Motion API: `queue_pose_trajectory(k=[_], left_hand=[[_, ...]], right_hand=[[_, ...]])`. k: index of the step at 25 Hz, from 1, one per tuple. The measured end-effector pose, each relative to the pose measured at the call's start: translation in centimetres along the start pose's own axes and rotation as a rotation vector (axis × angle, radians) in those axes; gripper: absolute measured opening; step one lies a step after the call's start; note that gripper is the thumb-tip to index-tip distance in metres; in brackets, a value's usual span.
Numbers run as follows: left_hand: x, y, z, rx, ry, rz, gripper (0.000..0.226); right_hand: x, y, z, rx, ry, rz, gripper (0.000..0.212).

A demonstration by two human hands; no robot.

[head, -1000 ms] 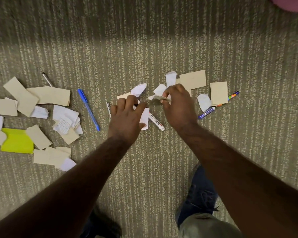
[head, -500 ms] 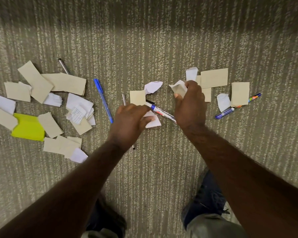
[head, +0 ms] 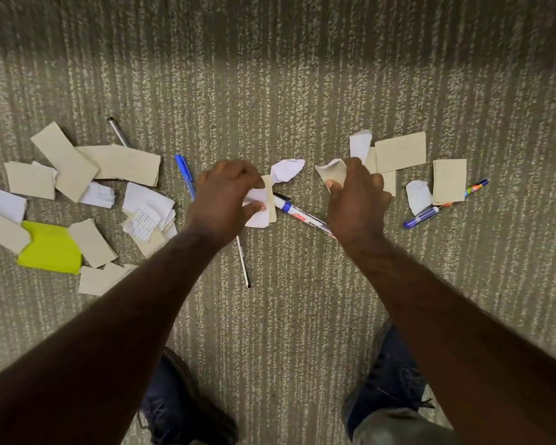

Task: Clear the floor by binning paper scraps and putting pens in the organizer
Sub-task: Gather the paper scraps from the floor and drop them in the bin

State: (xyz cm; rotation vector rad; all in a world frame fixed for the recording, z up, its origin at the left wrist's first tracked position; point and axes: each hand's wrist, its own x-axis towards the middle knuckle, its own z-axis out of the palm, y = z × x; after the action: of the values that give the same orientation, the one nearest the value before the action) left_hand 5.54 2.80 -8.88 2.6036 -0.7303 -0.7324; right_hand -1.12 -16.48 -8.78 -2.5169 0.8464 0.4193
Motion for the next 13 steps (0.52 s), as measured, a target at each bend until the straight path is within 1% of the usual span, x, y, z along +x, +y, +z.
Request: queue_pose_trajectory(k=[1, 2, 4, 6, 7, 8, 9, 11, 12, 13], left_hand=[[0.1, 0.1, -0.1, -0.008, 0.018, -0.006, 0.03], [0.0, 0.2, -0.3, -0.067, 0.034, -0.012, 0.028], [-0.4, 0.3, -1.1, -0.314, 0.059, -0.075, 0.029], [-0.5, 0.8, -2.1, -0.55, 0.181, -0.143, 0.037], [-0.3, 1.3, -2.5, -0.613, 0.25, -0.17, 0.04], [0.2, 1.8, -2.6, -0.642, 0.27, -0.194, 0.041], [1.0, 2.3, -2.5, -0.632, 0.231, -0.212, 0.038], [2.8, 3.3, -1.6, -0.543, 0.087, -0.228, 0.038], [3.6, 3.6, -1.1, -0.475, 0.051, -0.231, 0.041], [4.2, 3.9, -0.7, -0.403, 0.054, -0.241, 0.043]], right_hand=[[-0.3, 0.1, -0.1, 0.013, -0.004, -0.008, 0.024], [-0.6, 0.2, -0.3, 0.022, 0.001, -0.013, 0.023], [-1.1, 0.6, -0.6, 0.026, 0.042, -0.015, 0.022], [-0.8, 1.2, -1.1, 0.068, 0.132, -0.022, 0.02], [-0.2, 1.5, -1.3, 0.108, 0.178, -0.034, 0.019], [0.5, 1.7, -1.5, 0.141, 0.2, -0.05, 0.019], [1.4, 1.8, -1.7, 0.153, 0.195, -0.069, 0.02], [3.3, 1.9, -1.9, 0.123, 0.131, -0.122, 0.022], [4.0, 1.8, -2.1, 0.109, 0.095, -0.149, 0.023], [4.5, 1.7, -2.1, 0.102, 0.065, -0.171, 0.023]])
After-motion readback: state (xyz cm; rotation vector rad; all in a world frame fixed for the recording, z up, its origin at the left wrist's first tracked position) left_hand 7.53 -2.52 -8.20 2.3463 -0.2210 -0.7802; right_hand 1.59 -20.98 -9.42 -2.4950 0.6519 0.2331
